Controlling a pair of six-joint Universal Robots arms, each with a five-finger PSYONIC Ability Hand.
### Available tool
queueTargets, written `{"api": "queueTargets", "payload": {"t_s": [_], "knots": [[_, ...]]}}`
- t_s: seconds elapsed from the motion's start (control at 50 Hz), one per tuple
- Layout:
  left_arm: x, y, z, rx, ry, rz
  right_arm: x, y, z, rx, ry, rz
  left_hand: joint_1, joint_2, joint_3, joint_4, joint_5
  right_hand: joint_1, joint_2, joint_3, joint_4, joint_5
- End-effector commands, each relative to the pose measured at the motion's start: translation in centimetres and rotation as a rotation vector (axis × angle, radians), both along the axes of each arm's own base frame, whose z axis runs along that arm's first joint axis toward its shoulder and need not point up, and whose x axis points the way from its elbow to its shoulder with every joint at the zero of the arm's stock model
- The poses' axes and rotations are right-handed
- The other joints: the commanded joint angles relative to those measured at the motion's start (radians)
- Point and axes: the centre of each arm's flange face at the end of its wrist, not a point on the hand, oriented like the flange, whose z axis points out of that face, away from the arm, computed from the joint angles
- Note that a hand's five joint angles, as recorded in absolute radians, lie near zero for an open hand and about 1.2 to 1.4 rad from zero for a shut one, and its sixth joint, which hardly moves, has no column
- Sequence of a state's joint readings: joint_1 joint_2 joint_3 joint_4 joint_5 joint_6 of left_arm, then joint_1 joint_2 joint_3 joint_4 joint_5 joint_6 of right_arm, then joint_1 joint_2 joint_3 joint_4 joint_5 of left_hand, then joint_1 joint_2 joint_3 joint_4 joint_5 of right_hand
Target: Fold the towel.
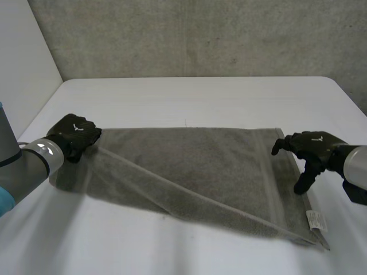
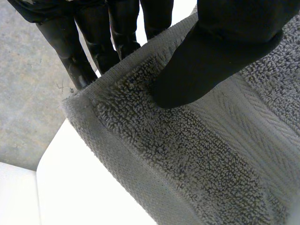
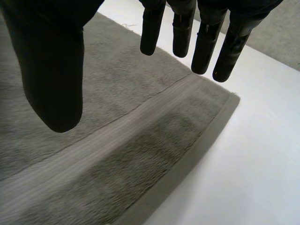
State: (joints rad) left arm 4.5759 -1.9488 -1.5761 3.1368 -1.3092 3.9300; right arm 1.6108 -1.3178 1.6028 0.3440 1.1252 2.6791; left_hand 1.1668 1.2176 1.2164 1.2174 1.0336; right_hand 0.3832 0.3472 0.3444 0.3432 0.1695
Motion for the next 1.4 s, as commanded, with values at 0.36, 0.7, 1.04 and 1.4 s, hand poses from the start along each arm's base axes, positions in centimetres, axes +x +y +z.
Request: {"api": "queueTargets", "payload": {"t_s": [0.36, 0.7, 1.04, 1.4], "knots": [[0.0, -0.3, -0.1, 0.015, 0.036, 0.018, -0.9, 7.6, -4.0, 0.170, 0.061, 0.015, 0.229, 0.179, 0.180, 0.179, 0.188, 0.042, 0.078, 0.081, 0.082, 0.082], [0.0, -0.8, -0.7, 0.027, 0.033, 0.021, -1.0, 7.5, -5.9, 0.072, 0.066, 0.007, 0.229, 0.179, 0.180, 0.179, 0.188, 0.519, 0.556, 0.558, 0.560, 0.559], [-0.1, -1.8, -0.2, -0.011, 0.047, 0.023, -1.8, 2.0, -2.3, -0.172, 0.049, -0.047, 0.229, 0.179, 0.180, 0.179, 0.188, 1.013, 1.049, 1.052, 1.053, 1.052], [-1.3, -9.9, 0.6, -0.146, 0.307, 0.134, 4.4, -9.7, -1.6, -0.264, -0.142, -0.003, 0.229, 0.179, 0.180, 0.179, 0.188, 1.013, 1.049, 1.052, 1.053, 1.052]]}}
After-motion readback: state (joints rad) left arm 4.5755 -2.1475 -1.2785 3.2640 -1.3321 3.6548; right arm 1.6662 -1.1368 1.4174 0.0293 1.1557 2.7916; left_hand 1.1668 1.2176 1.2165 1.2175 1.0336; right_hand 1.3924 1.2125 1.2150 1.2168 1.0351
